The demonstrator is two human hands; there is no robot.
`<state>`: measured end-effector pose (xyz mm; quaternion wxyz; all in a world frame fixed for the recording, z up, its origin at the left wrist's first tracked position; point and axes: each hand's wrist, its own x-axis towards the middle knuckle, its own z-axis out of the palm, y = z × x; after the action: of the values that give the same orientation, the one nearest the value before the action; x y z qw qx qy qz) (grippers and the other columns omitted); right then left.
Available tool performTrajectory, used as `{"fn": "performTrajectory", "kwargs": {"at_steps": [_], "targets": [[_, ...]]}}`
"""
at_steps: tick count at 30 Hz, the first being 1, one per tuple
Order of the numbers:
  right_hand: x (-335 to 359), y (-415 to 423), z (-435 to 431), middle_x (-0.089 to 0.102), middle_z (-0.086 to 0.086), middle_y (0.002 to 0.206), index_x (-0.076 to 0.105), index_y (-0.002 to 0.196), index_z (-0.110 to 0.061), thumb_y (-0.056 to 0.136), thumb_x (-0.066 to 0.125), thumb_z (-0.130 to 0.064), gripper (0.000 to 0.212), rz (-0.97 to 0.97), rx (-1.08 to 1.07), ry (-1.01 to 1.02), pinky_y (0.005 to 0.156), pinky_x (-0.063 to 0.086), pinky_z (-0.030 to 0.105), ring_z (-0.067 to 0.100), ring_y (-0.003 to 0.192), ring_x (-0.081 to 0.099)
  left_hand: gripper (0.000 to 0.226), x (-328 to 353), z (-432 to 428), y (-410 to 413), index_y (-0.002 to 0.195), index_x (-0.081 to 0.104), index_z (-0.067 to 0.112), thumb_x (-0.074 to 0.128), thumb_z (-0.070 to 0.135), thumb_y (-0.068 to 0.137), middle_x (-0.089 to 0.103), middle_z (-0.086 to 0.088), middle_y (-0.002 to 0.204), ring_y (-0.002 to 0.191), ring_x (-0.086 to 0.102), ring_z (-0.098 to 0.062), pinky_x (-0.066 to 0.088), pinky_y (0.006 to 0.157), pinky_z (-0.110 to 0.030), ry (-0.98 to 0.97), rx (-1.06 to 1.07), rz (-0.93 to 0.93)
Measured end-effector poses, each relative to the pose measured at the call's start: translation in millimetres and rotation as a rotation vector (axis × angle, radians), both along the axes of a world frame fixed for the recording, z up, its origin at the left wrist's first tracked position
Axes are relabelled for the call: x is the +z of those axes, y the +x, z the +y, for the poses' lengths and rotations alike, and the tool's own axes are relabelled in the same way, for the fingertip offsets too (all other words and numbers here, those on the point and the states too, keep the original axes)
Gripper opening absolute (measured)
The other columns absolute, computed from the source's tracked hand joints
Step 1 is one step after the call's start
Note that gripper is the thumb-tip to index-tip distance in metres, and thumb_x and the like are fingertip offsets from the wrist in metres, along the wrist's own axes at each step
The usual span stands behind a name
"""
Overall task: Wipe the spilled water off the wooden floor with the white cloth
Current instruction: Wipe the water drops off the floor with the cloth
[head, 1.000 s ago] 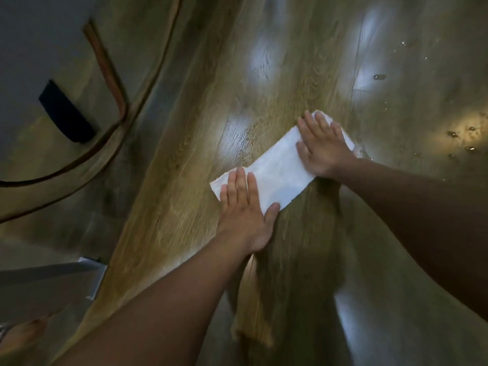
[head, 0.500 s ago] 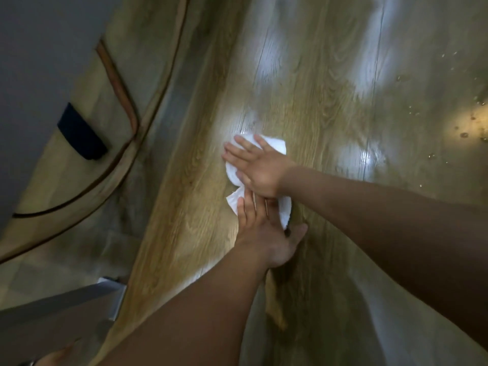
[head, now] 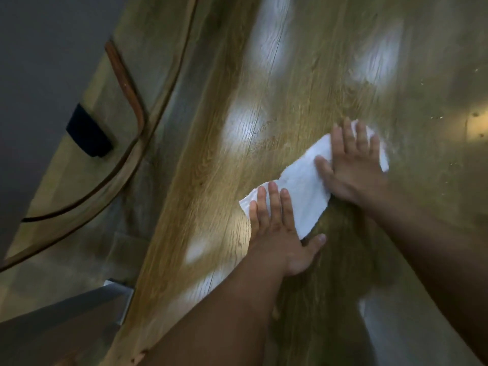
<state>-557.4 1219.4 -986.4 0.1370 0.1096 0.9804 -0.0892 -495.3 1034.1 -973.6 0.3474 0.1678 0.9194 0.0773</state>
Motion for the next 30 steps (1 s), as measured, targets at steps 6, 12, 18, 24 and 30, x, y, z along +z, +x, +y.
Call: {"fn": "performTrajectory", "kwargs": {"at_steps": [6, 12, 18, 24, 30], "targets": [[-3.1, -82.0, -89.6, -0.012, 0.004, 0.163, -0.001, 0.157, -0.017, 0.101, 0.017, -0.051, 0.068, -0.003, 0.528, -0.032, 0.119, -0.011, 0.049, 0.026, 0.150, -0.015, 0.108, -2.5, -1.1, 0.8, 0.125, -0.052, 0.015, 0.021, 0.082, 0.085, -0.056, -0.009, 0.141, 0.128, -0.055, -0.026, -0.036, 0.106, -0.043, -0.024, -0.010, 0.030], [-3.3, -68.6, -25.6, -0.007, 0.003, 0.164, -0.001, 0.156, -0.016, 0.103, 0.018, -0.051, 0.067, 0.066, 0.389, -0.051, 0.121, -0.009, 0.040, 0.021, 0.151, -0.011, 0.111, -5.0, -0.3, -3.1, 0.132, -0.048, 0.014, 0.015, 0.087, 0.078, -0.055, -0.009, 0.143, 0.130, -0.053, -0.026, -0.035, 0.106, -0.042, -0.086, 0.001, 0.035], [-6.0, 73.3, 31.3, 0.000, 0.016, 0.163, 0.007, 0.155, -0.005, 0.096, 0.008, -0.054, 0.076, 0.080, 0.016, -0.020, 0.121, -0.005, 0.044, 0.033, 0.150, -0.007, 0.102, 0.4, 2.2, -0.9, 0.134, -0.044, 0.016, 0.015, 0.082, 0.084, -0.053, -0.007, 0.145, 0.132, -0.051, -0.025, -0.028, 0.113, -0.045, -0.083, -0.009, 0.003], [2.3, 212.4, -32.3, 0.016, 0.017, 0.161, 0.019, 0.154, -0.004, 0.098, 0.027, -0.043, 0.068, 0.063, 0.124, -0.112, 0.119, 0.013, 0.052, 0.034, 0.150, 0.003, 0.083, -6.3, 3.2, 0.2, 0.151, -0.028, 0.015, 0.008, 0.066, 0.096, -0.040, -0.005, 0.155, 0.141, -0.040, -0.021, -0.024, 0.116, -0.042, -0.078, 0.034, 0.088], [14.4, 220.2, 5.0, -0.007, -0.004, 0.162, 0.005, 0.156, -0.017, 0.096, 0.004, -0.054, 0.071, 0.059, 0.100, -0.247, 0.119, -0.015, 0.028, 0.009, 0.146, -0.021, 0.080, -3.7, 6.9, 23.7, 0.148, -0.030, 0.012, 0.009, 0.061, 0.098, -0.038, -0.010, 0.156, 0.141, -0.038, -0.020, -0.023, 0.117, -0.040, -0.040, -0.052, 0.170]]}}
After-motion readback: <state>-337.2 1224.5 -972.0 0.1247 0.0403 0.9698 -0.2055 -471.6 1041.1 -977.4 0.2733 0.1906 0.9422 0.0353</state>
